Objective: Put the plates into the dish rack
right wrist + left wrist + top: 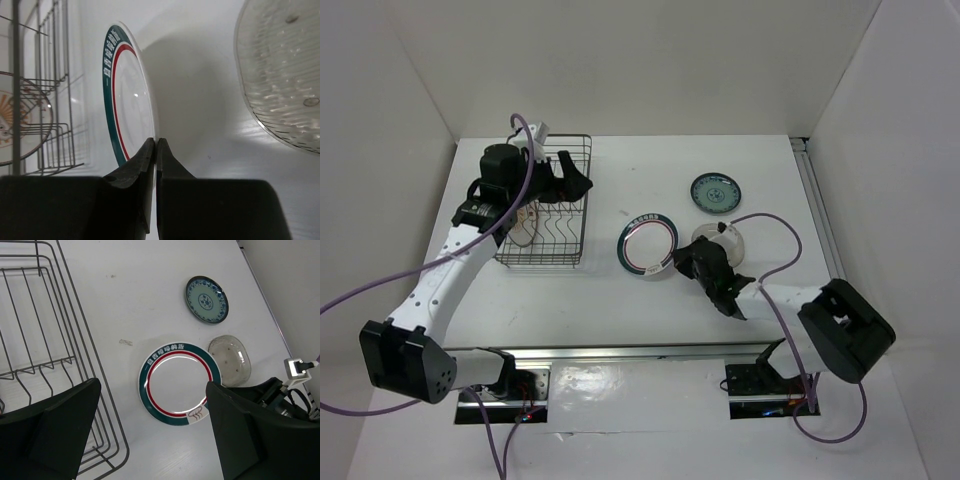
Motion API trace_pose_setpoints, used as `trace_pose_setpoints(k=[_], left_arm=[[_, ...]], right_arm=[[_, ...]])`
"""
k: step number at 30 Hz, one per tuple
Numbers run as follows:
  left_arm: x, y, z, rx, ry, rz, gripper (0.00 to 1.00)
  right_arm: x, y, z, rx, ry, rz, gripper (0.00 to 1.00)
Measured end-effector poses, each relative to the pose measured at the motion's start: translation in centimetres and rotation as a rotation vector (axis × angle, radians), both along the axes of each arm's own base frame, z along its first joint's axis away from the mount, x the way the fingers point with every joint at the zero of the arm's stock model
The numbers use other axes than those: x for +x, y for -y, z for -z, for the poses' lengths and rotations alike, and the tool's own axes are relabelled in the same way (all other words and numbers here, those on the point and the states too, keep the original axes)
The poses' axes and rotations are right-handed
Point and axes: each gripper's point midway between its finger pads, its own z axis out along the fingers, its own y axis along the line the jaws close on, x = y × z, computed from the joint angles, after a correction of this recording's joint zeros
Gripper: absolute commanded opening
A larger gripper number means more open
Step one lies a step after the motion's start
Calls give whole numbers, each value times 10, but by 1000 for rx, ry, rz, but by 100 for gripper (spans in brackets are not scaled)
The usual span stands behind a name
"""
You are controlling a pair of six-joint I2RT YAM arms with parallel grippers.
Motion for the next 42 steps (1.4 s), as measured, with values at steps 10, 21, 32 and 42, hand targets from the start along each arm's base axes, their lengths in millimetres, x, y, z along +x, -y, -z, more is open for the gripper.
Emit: trace_pose_setpoints(k=[10,21,32,42], left_arm=[[2,14,15,-21,-43,76,100],[0,30,29,-53,-88,175,100],[-5,59,58,-73,-157,331,91],[-16,70,55,-94,-154,417,32]], right_arm=[[-2,10,-104,56,286,-43,0],[-17,-21,-128,23,376,-284,0],[-22,-39,-147,40,438,-394,0],[-15,-36,-154,24,448,-385,0]])
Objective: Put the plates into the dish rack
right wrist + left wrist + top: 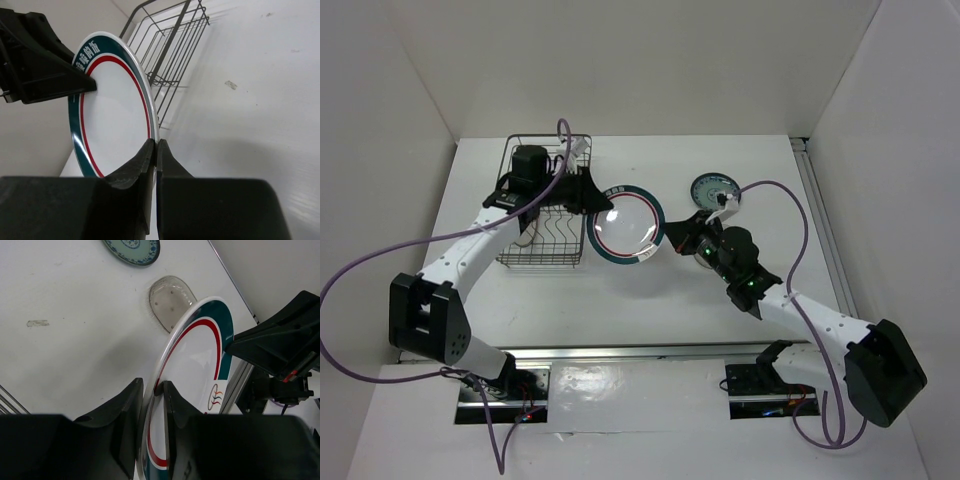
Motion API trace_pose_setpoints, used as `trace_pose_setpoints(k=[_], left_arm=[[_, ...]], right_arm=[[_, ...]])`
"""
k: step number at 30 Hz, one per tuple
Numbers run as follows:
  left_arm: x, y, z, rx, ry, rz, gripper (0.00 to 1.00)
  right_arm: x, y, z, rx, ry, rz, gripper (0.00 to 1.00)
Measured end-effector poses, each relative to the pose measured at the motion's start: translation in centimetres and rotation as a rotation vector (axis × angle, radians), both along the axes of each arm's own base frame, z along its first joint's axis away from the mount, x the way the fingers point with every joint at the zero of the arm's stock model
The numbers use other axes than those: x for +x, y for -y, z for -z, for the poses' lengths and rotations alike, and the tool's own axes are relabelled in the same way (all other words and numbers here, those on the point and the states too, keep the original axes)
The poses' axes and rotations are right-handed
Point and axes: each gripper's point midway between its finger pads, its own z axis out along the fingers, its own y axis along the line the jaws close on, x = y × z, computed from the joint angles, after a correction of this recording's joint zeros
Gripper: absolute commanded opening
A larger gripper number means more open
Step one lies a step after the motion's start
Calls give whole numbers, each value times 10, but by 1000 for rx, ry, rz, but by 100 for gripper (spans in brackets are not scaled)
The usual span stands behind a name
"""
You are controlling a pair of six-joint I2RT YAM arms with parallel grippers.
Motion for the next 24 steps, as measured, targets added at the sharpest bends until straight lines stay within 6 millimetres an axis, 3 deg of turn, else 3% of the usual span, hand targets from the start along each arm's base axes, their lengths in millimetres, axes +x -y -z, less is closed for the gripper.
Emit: trace_pose_setpoints(k=[3,7,9,10,11,12,15,24], left_arm=[[-1,3,-4,-8,14,17,23],[-3,3,-8,-14,25,21,0],[-5,2,-12,-17,35,22,0],[-5,2,-14,-19,40,23,0],[-6,2,-16,-21,44,24,0],[-8,3,-19,-25,48,29,0],[-7,1,-20,-9,63,11,0],[-2,-30,-35,101,128,-174,0]], right_arm=[[5,4,6,-12,-12,21,0],[5,4,5,-10,-9,21,0],[5,4,3,-6,-3,21,8],[5,4,2,-4,-1,21,21],[5,3,1,0,2,21,49],[5,3,0,6,2,19,85],[5,2,-3,9,13,12,100],[6,15,-1,-35,11,70,100]])
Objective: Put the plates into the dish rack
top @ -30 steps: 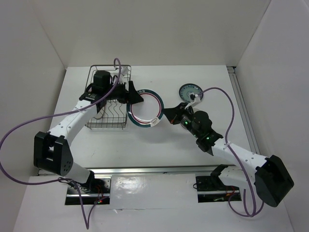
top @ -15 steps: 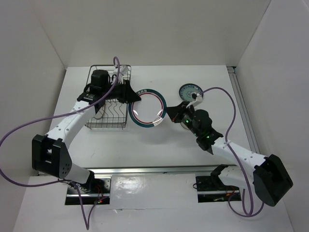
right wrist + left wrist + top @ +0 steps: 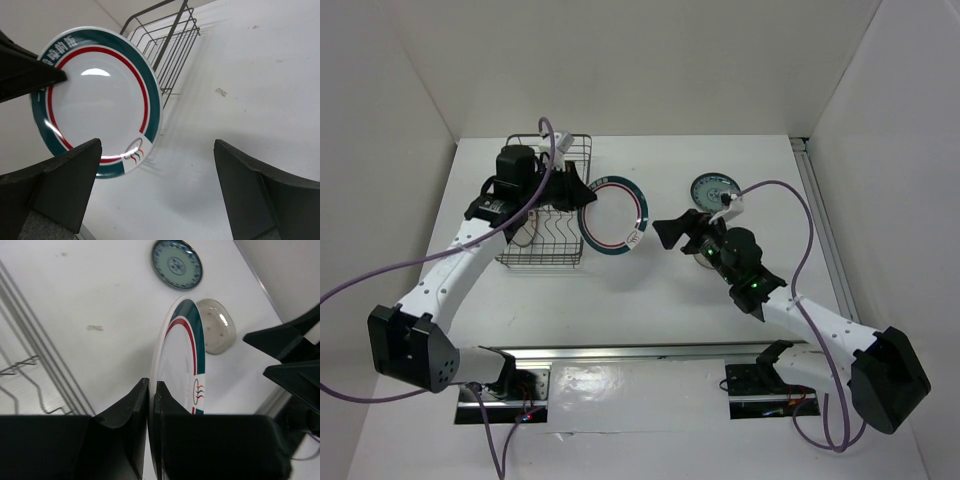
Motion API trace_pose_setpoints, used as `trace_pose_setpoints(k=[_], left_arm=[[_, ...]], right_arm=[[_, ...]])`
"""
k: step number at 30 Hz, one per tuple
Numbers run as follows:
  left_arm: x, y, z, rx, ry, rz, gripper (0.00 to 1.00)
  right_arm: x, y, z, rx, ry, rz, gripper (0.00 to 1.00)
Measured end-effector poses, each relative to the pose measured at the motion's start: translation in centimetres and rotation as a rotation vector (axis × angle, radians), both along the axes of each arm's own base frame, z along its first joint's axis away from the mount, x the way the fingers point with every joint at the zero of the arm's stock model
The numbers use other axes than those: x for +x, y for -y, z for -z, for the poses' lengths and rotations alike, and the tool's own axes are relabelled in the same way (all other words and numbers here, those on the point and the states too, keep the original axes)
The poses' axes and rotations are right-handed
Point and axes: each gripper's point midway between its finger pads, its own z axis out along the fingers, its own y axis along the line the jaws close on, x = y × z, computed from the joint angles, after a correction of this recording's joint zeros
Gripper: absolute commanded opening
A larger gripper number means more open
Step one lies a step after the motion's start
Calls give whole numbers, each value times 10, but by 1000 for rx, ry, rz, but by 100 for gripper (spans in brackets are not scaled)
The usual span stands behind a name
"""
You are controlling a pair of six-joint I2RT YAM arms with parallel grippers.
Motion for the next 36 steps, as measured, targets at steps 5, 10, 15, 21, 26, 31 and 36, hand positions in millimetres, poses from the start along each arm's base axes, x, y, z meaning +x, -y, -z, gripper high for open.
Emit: trace_pose_setpoints(k=[5,10,15,21,26,31,36], left_arm=[[3,-26,-15,85,73,-126,2],[5,-61,-39,186,138,-285,3],[9,-82,-57,236,165,-391,3],[9,-108,-47,318,138,-469,3],[17,-146,-43,381,128,-566,0],[29,-175,-42,458,119,-653,0],[30,-187,-43,524,137,-683,0]], right_arm=[[1,9,-6,-45,-4,38,100],[5,15,-14,-107,-9,64,100],[5,17,-11,-165,-20,61,100],[6,13,-2,-228,-33,30,100],[6,8,9,-270,-54,-7,100],[7,2,17,-306,-71,-45,100],[3,-5,11,-303,-56,-91,100]])
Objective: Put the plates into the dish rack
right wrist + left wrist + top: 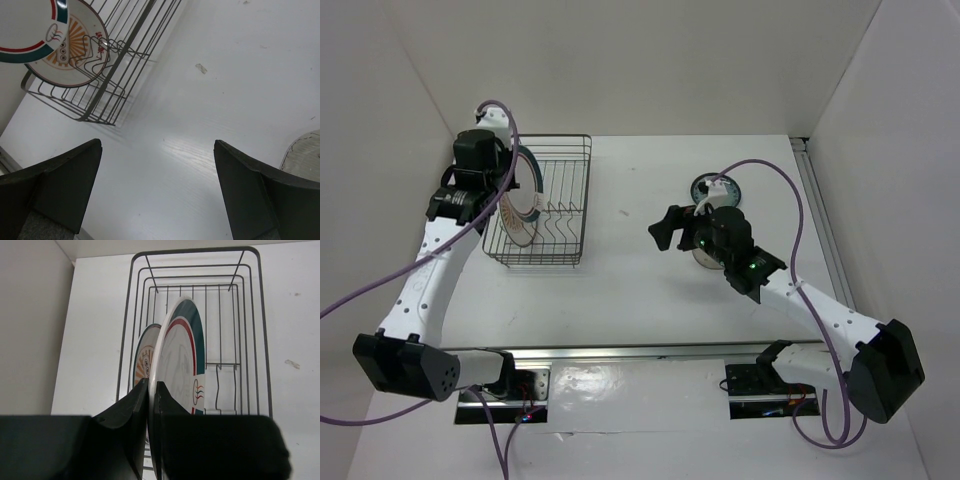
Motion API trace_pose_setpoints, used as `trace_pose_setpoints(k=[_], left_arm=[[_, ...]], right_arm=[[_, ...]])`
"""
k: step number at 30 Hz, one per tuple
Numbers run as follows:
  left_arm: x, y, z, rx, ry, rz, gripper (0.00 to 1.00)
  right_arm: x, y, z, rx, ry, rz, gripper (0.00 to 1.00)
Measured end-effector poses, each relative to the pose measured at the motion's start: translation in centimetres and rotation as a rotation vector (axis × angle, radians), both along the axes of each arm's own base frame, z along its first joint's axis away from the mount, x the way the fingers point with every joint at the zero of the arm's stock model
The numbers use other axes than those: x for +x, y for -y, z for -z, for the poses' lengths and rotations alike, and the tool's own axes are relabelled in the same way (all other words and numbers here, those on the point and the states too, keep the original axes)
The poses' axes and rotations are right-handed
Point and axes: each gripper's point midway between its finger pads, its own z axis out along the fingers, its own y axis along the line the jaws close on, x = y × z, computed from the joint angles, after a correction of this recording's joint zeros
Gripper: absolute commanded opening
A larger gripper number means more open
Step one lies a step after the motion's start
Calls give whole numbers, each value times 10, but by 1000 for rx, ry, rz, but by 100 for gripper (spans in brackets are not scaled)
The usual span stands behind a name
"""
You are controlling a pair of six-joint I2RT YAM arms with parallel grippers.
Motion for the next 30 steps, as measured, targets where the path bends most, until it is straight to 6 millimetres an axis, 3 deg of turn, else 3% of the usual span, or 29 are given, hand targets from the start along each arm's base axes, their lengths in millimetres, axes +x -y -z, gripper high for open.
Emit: trace_pose_setpoints(k=[8,19,30], left_arm=[[1,-7,13,98,-9,24,0],[14,-11,-3,176,78,43,0],[21,-9,25,187,34,56,0]], right_arm=[[-9,-10,-1,19,-9,-71,100],[-16,-18,-2,40,-19,-130,100],[-17,-21,2,44,-32,-144,100]])
